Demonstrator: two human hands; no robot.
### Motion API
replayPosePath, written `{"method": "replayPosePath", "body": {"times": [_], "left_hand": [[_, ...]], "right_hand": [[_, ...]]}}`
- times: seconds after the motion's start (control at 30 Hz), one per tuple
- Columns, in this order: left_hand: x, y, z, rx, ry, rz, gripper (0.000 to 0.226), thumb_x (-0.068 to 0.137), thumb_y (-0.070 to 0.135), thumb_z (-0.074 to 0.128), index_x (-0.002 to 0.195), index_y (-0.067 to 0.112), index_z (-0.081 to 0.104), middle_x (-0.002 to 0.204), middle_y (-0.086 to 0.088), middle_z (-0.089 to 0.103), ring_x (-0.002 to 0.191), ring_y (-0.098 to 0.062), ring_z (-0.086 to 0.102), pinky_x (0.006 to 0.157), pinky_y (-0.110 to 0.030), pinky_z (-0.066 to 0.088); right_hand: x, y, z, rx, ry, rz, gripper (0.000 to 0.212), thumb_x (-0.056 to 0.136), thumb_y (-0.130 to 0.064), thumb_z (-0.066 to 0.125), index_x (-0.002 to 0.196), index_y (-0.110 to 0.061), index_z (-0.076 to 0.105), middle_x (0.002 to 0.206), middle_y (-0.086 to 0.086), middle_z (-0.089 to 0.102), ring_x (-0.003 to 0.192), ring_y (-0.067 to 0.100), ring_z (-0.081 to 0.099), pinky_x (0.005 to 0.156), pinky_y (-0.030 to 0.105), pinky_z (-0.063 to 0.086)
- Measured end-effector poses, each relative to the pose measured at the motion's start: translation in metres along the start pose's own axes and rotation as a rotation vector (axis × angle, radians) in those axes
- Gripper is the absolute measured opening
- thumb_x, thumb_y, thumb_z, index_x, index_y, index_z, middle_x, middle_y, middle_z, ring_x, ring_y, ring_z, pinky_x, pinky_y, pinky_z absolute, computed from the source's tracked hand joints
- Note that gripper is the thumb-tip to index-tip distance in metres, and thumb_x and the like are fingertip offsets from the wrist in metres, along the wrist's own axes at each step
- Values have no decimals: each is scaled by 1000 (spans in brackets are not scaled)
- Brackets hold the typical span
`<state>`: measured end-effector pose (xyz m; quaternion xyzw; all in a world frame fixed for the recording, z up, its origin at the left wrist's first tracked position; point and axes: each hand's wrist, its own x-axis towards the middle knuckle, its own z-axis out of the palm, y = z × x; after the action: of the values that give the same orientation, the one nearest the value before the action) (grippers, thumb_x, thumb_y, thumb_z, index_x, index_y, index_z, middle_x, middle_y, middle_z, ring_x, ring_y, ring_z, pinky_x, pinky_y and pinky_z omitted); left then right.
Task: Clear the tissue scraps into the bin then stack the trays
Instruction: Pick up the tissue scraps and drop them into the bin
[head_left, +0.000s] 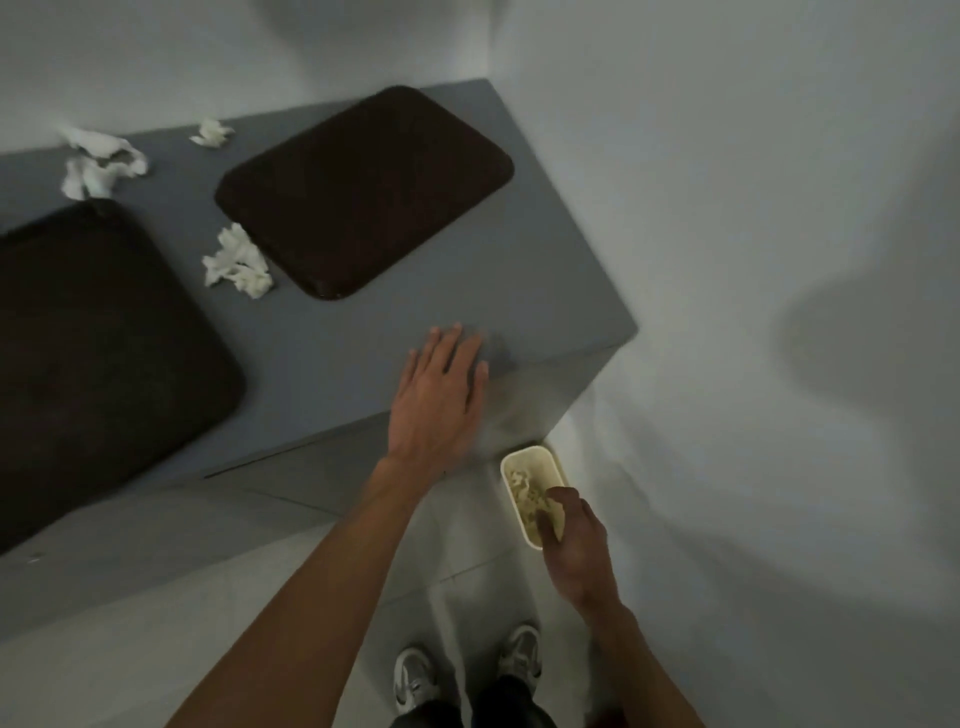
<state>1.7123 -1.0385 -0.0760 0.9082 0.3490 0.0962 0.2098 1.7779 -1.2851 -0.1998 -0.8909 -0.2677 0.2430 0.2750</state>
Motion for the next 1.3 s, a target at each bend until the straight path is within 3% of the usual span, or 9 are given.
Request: {"method": "replayPosePath", "body": {"times": [0.1,0.2,0.33,0.43,0.53,0.67,0.93,1.17,1.3], "left_hand": [[-24,-2,-51,-78,80,-7,42,111,42,29,144,24,48,144,1,55,133,-22,53,109,-46,45],[-50,-11,-96,-127,123,-66,41,109,44,30,139,25,51,133,0,63,117,-21,61,94,-45,54],[-88,-35,-138,-187,198,-158,37,107,46,36,134,26,53,127,-4,67,108,-25,67,84,-46,58],[-115,-52,-164,-202,281,-196,29,106,38,47,129,24,60,124,-2,69,109,-26,66,85,-43,57],[-134,-69,-186,-252,320,-258,21,104,31,53,121,27,64,118,2,71,106,-23,67,86,-42,56],[-145,-94,-200,-285,353,-303,16,101,29,55,113,27,66,104,3,72,93,-22,68,77,-42,57],[-109,-134,-211,-299,243,-408,14,101,26,58,112,31,65,97,10,68,74,-7,64,67,-39,58],[-28,-181,-224,-242,151,-384,13,102,28,55,113,31,61,98,10,67,82,-7,67,75,-42,61],[17,-206,-225,-204,167,-380,14,101,24,56,113,25,62,100,4,70,86,-14,69,75,-44,61]], "right_hand": [[-20,-57,-26,40,88,-48,29,102,-26,67,129,-16,65,124,8,72,110,28,69,90,22,46],[-33,-110,-50,76,128,-104,22,101,-23,68,123,-20,66,116,2,72,103,25,69,85,21,44],[-47,-175,-70,135,149,-185,17,101,-28,65,116,-34,64,109,-12,70,99,12,68,78,9,44],[-54,-213,-75,149,158,-256,15,102,-37,62,116,-42,61,106,-17,70,94,4,69,80,27,55],[-59,-246,-73,125,132,-330,15,102,-46,57,116,-45,60,106,-20,69,90,2,69,79,35,59],[-56,-284,-62,158,93,-433,11,103,-22,67,113,-25,66,104,-12,69,94,8,67,88,34,57],[8,-327,-21,84,-71,-521,13,103,-27,65,116,-31,65,115,-9,68,100,9,66,88,30,56],[95,-388,8,3,-217,-575,25,103,-25,63,127,-28,59,126,-3,65,111,14,65,90,23,48],[134,-427,28,-149,-209,-693,40,101,-21,62,139,-28,51,133,0,59,118,21,58,90,35,52]]}}
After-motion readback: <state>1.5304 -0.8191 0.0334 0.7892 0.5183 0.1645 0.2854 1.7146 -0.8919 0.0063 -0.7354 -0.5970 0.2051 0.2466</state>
